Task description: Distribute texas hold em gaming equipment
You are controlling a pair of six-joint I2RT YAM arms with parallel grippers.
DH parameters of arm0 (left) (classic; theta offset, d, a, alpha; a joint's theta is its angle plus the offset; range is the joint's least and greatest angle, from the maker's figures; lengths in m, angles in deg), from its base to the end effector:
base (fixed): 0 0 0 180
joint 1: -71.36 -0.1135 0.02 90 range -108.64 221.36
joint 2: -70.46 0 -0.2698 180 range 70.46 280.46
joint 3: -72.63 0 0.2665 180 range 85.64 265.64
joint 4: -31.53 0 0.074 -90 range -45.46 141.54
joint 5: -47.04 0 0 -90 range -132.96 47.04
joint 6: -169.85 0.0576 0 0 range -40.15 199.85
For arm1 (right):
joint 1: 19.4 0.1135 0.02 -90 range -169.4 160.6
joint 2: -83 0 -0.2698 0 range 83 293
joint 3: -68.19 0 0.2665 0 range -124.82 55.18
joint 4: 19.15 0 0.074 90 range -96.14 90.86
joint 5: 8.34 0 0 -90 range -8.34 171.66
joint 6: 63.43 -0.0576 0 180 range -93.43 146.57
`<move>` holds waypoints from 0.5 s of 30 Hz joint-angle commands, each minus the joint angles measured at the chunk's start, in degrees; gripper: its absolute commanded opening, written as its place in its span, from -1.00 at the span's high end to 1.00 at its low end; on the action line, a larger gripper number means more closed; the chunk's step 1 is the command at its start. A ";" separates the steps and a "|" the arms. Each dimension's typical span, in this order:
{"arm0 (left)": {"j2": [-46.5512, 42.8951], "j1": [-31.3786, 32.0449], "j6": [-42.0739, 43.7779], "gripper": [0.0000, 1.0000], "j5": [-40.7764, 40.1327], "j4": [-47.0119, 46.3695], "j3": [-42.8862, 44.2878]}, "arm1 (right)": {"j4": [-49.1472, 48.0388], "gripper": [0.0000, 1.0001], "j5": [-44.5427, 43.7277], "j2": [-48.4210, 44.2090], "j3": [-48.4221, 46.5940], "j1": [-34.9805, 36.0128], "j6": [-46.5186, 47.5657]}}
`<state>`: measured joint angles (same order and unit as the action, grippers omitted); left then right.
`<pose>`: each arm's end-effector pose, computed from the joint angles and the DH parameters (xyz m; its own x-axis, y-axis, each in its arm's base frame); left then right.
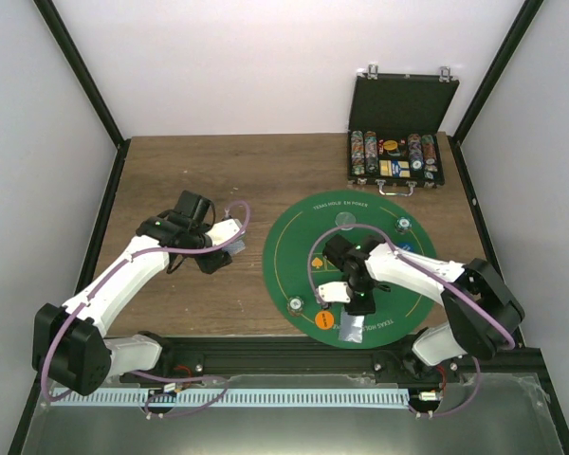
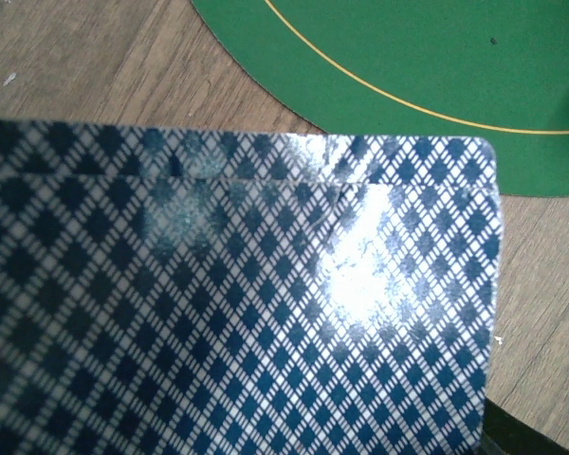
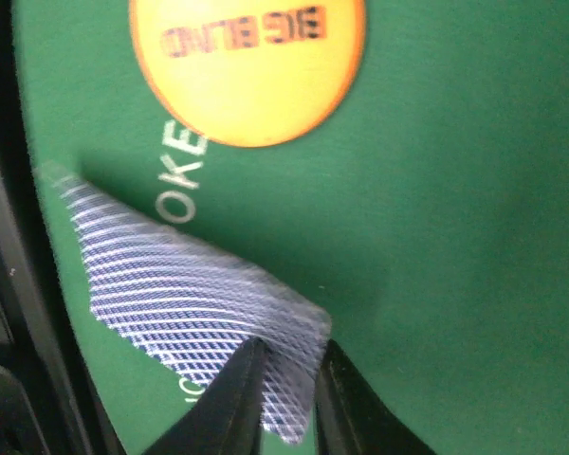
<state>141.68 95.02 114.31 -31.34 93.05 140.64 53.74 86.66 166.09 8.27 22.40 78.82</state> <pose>0.2288 -0.1129 0.2361 -0.4160 0.7873 -0.4550 0.8577 0.5059 0.0914 0.1597 0.1495 0.1458 0.0657 -0.9978 -0.0039 -0.9885 -0.0657 0.1365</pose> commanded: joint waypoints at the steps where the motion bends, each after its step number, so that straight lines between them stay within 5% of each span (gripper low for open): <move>1: 0.23 -0.02 -0.53 -0.17 -0.03 -0.54 -0.12 | -3.07 0.48 -4.20 -0.48 -0.44 0.56 0.30; 11: 0.37 -0.02 0.91 -0.18 -0.53 0.55 1.03 | -13.47 -0.97 -19.46 -14.48 -8.72 0.48 -10.19; 13: 0.17 -0.01 1.69 -0.18 -0.64 0.97 1.82 | -21.30 -1.00 -21.14 -17.85 -12.58 0.09 -19.32; 15: -0.08 0.19 2.64 -0.18 -0.59 1.73 2.96 | -24.11 -1.00 -11.00 -18.03 -19.17 -3.40 -32.72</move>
<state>141.77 95.02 114.90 -31.78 93.59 140.82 42.00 70.48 151.40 0.16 22.25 67.17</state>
